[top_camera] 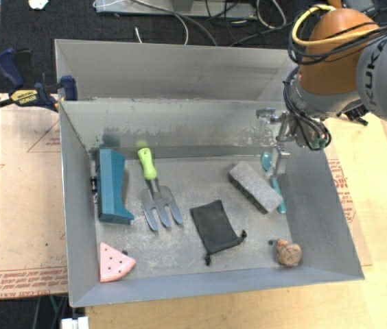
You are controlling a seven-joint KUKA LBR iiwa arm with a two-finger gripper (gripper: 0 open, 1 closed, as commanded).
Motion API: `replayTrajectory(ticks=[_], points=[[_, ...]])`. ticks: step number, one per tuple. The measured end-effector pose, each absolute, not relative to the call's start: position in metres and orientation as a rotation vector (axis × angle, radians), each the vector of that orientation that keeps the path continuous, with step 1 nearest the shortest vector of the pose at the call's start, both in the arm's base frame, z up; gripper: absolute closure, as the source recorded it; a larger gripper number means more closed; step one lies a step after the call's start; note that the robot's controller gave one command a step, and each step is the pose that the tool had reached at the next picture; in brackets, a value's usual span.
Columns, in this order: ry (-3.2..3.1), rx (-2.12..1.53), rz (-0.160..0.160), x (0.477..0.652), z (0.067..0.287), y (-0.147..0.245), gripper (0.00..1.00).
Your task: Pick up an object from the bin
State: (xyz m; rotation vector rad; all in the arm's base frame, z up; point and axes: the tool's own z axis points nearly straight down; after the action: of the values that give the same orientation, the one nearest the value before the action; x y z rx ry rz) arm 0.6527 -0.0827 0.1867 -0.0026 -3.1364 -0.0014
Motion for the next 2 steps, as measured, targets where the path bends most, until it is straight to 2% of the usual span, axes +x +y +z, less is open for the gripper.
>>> replayTrajectory(ticks=[1, 2], points=[[-3.144, 0.0, 0.0, 0.654, 0.192, -0.082, 0.0], [-3.146, -0.076, -0.003, 0.648, 0.112, -0.088, 0.0]])
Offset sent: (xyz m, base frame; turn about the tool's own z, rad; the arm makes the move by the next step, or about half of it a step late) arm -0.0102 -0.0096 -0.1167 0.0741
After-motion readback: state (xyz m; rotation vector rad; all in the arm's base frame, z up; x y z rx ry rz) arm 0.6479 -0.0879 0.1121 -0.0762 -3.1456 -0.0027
